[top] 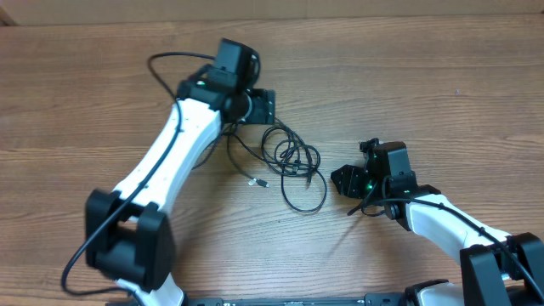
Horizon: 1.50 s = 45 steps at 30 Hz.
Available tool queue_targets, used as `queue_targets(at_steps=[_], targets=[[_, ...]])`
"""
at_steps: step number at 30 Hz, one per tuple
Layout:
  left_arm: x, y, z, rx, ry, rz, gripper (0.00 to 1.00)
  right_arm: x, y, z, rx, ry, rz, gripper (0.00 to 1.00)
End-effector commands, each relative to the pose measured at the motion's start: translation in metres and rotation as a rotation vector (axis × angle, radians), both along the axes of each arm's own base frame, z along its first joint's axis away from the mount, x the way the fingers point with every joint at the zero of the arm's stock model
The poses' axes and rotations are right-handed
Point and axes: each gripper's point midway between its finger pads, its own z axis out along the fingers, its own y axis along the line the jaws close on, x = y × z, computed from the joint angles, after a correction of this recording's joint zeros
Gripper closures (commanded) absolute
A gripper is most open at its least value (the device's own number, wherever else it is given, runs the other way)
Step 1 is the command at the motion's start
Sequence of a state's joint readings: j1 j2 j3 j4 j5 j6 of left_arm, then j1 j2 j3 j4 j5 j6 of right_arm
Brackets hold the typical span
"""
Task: Untangle cables
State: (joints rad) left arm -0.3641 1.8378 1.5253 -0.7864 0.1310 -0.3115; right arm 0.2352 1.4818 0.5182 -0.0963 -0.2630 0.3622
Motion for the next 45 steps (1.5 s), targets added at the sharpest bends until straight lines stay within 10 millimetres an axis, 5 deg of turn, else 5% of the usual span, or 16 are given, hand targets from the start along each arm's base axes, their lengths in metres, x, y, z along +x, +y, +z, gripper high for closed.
queue_targets(at_steps=[1,7,14,16,18,21,24,29,34,39,45], targets=[[0.000,-0.010,-0.031,0.023,0.058,-0.060,0.22,-0.005,-0.009,-0.010,-0.042,0.027,-0.022,0.45],[-0.006,-0.023,-0.079,0.049,0.149,-0.091,0.27,-0.005,-0.009,-0.010,-0.043,0.029,-0.022,0.45],[-0.014,-0.036,-0.107,0.033,0.214,-0.123,0.45,-0.005,-0.009,-0.010,-0.042,0.030,-0.022,0.45],[-0.016,-0.038,-0.108,0.027,0.223,-0.128,0.62,-0.005,-0.009,-0.010,-0.042,0.030,-0.022,0.45],[-0.018,-0.039,-0.108,0.020,0.228,-0.133,0.96,-0.005,-0.009,-0.010,-0.042,0.030,-0.022,0.45],[-0.020,-0.041,-0.104,0.006,0.238,-0.137,0.96,-0.006,-0.010,-0.010,-0.043,0.033,-0.021,0.45],[-0.021,-0.040,-0.085,0.000,0.236,-0.136,0.96,-0.007,-0.010,-0.011,-0.054,0.031,-0.002,0.44],[-0.020,-0.041,-0.007,-0.025,0.099,-0.225,0.96,-0.006,-0.009,-0.008,-0.071,0.002,0.044,0.38],[-0.029,-0.037,0.072,-0.036,-0.111,-0.329,0.96,0.009,0.001,0.029,-0.029,-0.110,0.081,0.35],[-0.051,-0.033,0.105,-0.045,-0.171,-0.403,0.96,0.026,0.011,0.090,0.023,-0.292,0.115,0.32],[-0.073,-0.049,0.119,-0.149,-0.173,-0.525,0.96,0.017,0.036,0.140,0.162,-0.407,0.231,0.28]])
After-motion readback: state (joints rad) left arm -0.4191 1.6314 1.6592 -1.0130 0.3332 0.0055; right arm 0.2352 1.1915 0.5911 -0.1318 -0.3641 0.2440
